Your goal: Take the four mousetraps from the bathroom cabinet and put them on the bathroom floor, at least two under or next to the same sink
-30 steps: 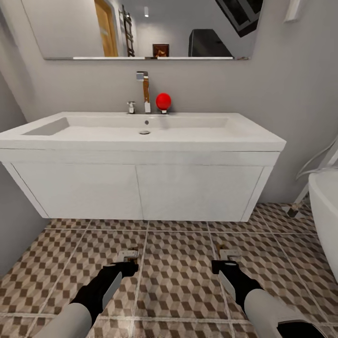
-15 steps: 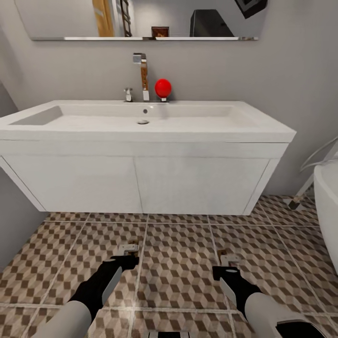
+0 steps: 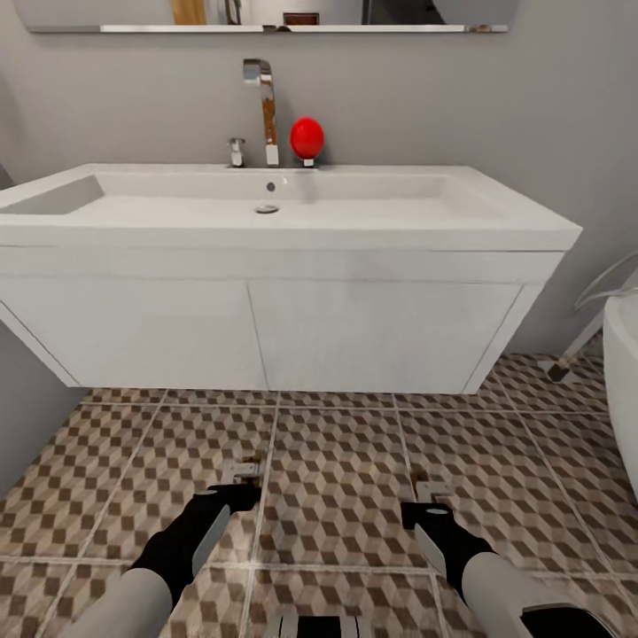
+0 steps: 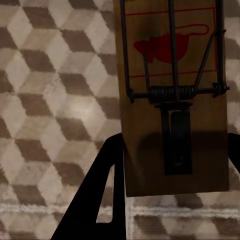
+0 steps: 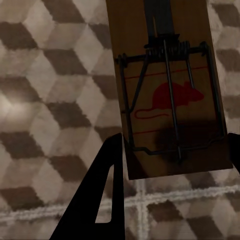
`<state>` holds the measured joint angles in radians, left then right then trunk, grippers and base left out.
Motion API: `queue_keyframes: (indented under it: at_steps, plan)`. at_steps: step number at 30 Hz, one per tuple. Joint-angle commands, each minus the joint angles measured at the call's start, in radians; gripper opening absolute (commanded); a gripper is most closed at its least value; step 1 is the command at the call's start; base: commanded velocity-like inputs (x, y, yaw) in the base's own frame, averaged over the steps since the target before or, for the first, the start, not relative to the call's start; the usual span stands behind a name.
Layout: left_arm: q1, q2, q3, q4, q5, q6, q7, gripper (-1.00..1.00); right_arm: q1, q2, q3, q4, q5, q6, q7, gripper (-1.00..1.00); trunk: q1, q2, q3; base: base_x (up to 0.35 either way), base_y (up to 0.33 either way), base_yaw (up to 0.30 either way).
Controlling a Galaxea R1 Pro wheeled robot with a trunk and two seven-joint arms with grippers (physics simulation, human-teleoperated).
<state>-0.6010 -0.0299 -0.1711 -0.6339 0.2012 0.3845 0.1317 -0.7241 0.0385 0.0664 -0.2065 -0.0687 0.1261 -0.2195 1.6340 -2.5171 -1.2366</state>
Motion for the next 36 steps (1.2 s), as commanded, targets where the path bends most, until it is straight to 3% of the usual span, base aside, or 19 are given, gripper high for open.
queue_keyframes:
  at_steps: [1, 28, 36]
  plan:
    - [0.0, 0.001, -0.005, -0.002, 0.009, 0.004, 0.011, -1.0, 0.0, 0.0, 0.007, -0.002, -0.008, 0.005, -0.003, -1.0, 0.0, -0.001, -0.005, 0.0, 0.0, 0.0]
    - [0.0, 0.002, -0.004, -0.008, 0.009, -0.002, 0.011, -1.0, -0.001, -0.007, 0.006, -0.025, -0.006, 0.003, -0.004, -1.0, 0.012, -0.007, -0.109, 0.0, 0.0, 0.0]
    - [0.0, 0.006, -0.003, -0.013, 0.01, -0.006, 0.011, -1.0, -0.001, -0.007, 0.006, -0.052, -0.007, -0.035, -0.006, -1.0, 0.016, -0.009, -0.14, 0.0, 0.0, 0.0]
